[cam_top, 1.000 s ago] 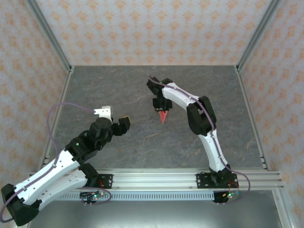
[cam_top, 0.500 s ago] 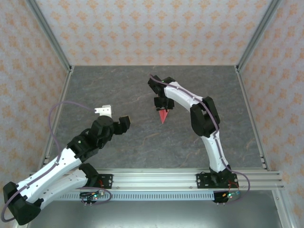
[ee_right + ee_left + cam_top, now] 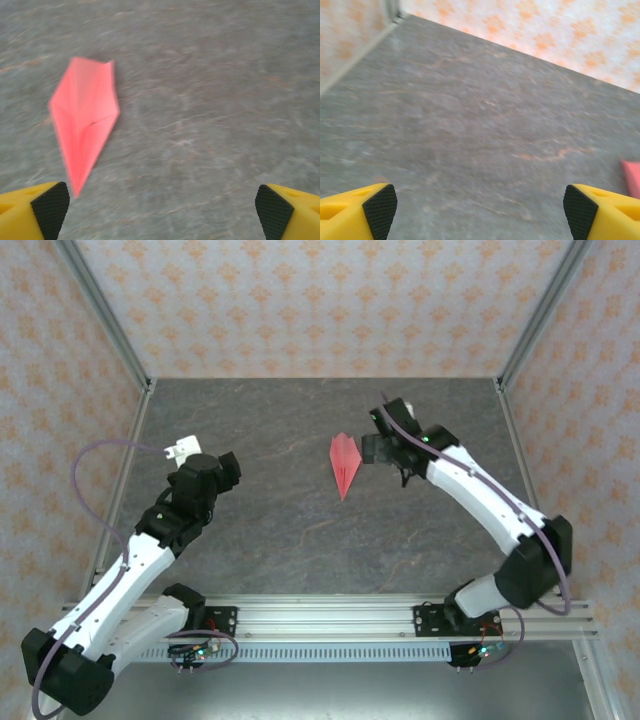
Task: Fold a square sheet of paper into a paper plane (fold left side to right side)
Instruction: Place the paper plane at the center of the table, then reset both arms
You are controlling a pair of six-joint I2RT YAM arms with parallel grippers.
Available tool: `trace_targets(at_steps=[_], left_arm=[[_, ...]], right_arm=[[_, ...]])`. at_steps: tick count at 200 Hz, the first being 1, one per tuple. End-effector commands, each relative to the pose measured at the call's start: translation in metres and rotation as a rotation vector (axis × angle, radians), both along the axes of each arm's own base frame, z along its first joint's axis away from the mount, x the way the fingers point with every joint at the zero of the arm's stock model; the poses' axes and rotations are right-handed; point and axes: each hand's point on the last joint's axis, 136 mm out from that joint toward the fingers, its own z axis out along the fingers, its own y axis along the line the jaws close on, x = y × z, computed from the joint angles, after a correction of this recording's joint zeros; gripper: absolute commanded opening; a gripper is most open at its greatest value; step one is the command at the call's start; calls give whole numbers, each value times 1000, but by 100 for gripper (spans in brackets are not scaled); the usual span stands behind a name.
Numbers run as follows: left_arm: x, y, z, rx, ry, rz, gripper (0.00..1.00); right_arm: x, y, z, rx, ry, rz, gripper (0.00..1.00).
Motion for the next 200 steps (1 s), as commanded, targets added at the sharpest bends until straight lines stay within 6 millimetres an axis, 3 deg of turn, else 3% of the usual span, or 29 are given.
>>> trace_targets(at_steps=[1, 21, 28, 36, 70, 103, 123, 150, 200], left_arm=[[4, 35, 19, 177, -95, 156, 90], [5, 51, 9, 249, -136, 229, 90], [5, 55, 3, 266, -132, 238, 90], [6, 59, -5, 288, -115, 241, 90], [15, 70, -34, 356, -37, 239, 90], [32, 67, -62, 363, -27, 174, 90], [43, 58, -73, 352, -53, 103, 90], [55, 49, -90, 345, -79, 15, 89], [80, 37, -128, 308, -95, -105, 88]], right_arm=[[18, -46, 16, -14, -214, -126, 100], [16, -90, 3, 9, -300, -228, 100], [17, -102, -11, -7, -317, -242, 100], [15, -116, -9, -17, -396, -277, 100], [9, -164, -60, -59, -473, -441, 100], [22, -160, -89, -69, -500, -376, 100], [32, -154, -89, -82, -534, -304, 100], [34, -164, -116, -12, -539, -315, 100], [43, -167, -122, 26, -485, -304, 100]])
